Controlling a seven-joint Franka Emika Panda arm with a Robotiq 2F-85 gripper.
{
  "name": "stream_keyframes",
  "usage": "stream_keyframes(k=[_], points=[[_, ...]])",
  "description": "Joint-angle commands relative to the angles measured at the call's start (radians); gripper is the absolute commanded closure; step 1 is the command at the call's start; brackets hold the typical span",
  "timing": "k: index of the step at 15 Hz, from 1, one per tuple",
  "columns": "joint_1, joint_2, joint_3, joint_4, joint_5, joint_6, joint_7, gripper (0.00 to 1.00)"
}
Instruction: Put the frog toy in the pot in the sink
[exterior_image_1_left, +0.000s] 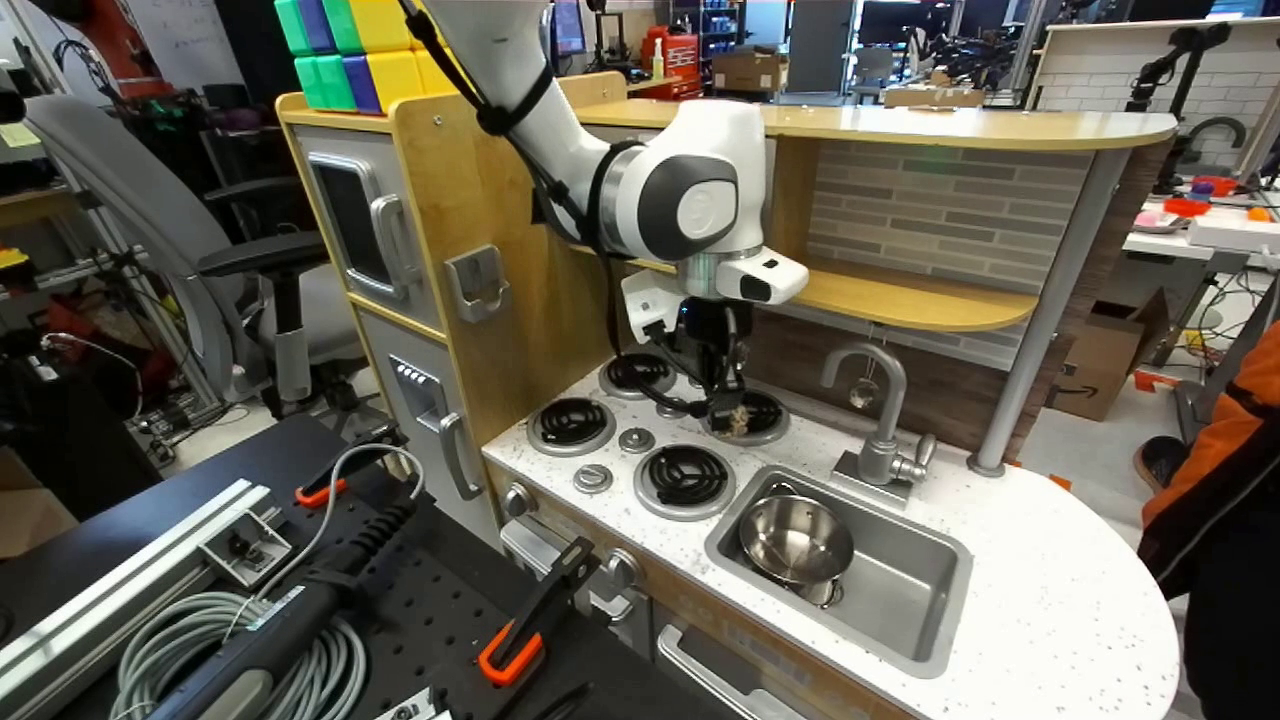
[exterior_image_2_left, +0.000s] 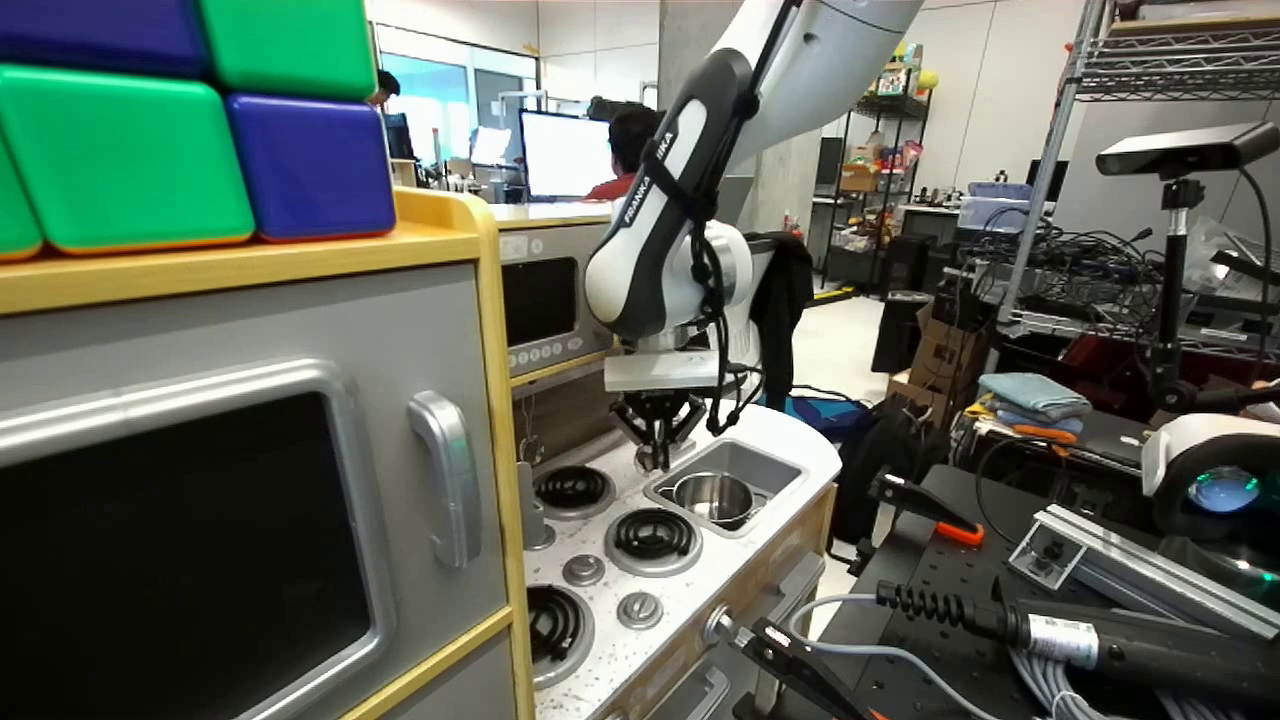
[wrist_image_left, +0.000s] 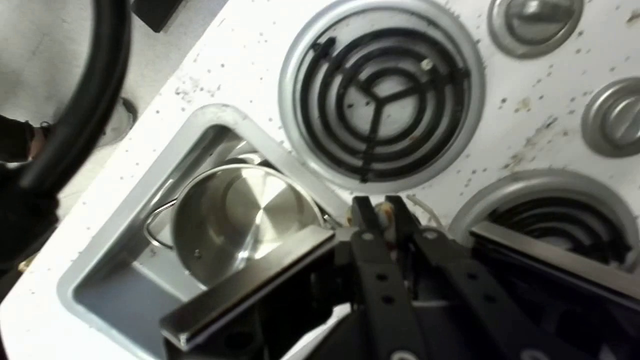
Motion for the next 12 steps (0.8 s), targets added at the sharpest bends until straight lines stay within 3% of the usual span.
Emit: stream_keyframes(k=[1, 10, 11, 12], points=[[-0.013, 0.001, -0.057, 0.0, -0.008, 0.0, 0.087, 0.97], [-0.035, 0.073, -0.105, 0.063, -0.031, -0.081, 0.245, 0.97], [-0.035, 0.069, -0.108, 0.061, -0.037, -0.111, 0.257, 0.65], [-0.04, 0.061, -0.104, 0.056, -0.039, -0.119, 0.262, 0.64]])
